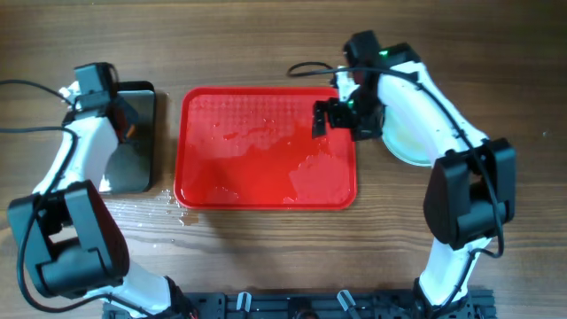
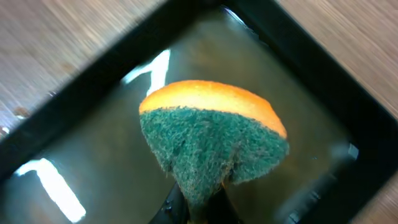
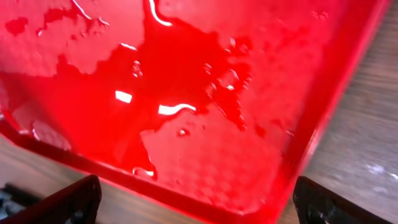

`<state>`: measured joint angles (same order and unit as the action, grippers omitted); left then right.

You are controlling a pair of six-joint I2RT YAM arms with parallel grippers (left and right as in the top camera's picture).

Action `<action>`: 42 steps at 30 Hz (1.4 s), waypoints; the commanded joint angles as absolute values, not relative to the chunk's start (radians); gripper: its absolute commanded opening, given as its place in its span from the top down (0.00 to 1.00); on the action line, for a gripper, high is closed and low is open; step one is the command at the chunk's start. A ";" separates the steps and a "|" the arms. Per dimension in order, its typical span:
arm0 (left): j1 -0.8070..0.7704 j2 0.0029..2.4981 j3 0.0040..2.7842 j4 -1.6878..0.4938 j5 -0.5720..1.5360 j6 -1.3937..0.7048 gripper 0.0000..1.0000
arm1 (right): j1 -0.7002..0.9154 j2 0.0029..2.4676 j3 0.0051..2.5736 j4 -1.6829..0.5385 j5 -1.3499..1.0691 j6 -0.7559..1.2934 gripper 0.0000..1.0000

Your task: Clean dirty plates on tray and stack at the side

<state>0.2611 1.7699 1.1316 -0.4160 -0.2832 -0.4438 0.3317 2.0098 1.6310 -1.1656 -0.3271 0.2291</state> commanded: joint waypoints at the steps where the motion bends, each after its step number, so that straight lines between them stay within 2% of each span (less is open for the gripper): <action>1: 0.316 1.804 1.131 -0.395 -0.270 -0.396 0.73 | 0.385 1.991 1.625 -1.105 -0.285 0.325 0.00; 2: 0.326 1.807 1.131 -0.397 -0.242 -0.396 0.35 | 0.403 1.991 1.625 -1.084 -0.285 0.345 0.00; 3: 0.329 1.806 1.131 -0.395 -0.194 -0.396 0.19 | 0.417 1.991 1.625 -1.081 -0.285 0.353 0.00; 5: 0.327 1.804 1.132 -0.397 -0.117 -0.396 0.13 | 0.435 1.991 1.625 -1.094 -0.285 0.370 0.00; 10: 0.326 1.567 1.154 -0.487 0.035 -0.400 0.16 | 0.487 1.901 1.625 -1.182 -0.231 0.404 0.00; 12: 0.326 1.328 1.154 -0.521 0.209 -0.400 0.16 | 0.501 1.739 1.625 -1.237 -0.165 0.428 0.00; 14: 0.315 1.151 1.154 -0.612 0.345 -0.400 0.00 | 0.538 1.543 1.625 -1.327 -0.061 0.450 0.00; 17: 0.290 1.019 1.154 -0.786 0.348 -0.400 0.00 | 0.611 1.337 1.625 -1.460 0.033 0.453 0.00; 21: 0.287 0.968 1.154 -0.908 0.348 -0.400 0.00 | 0.652 1.154 1.625 -1.609 0.038 0.474 0.00; 24: 0.287 0.978 1.154 -0.911 0.347 -0.400 0.00 | 0.651 1.089 1.625 -1.608 0.037 0.471 0.00; 36: 0.287 1.016 1.154 -0.910 0.348 -0.400 0.00 | 0.650 1.161 1.625 -1.599 0.037 0.472 0.00; 38: 0.287 1.016 1.154 -0.910 0.348 -0.400 0.00 | 0.611 1.134 1.625 -1.562 0.037 0.472 0.00; 42: 0.287 1.016 1.154 -0.911 0.347 -0.400 0.00 | 0.402 0.980 1.625 -1.515 0.037 0.472 0.00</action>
<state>0.2897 1.0115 1.1549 -0.9131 0.3317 -0.4046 0.4725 1.0691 1.6238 -1.5188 0.0212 0.4545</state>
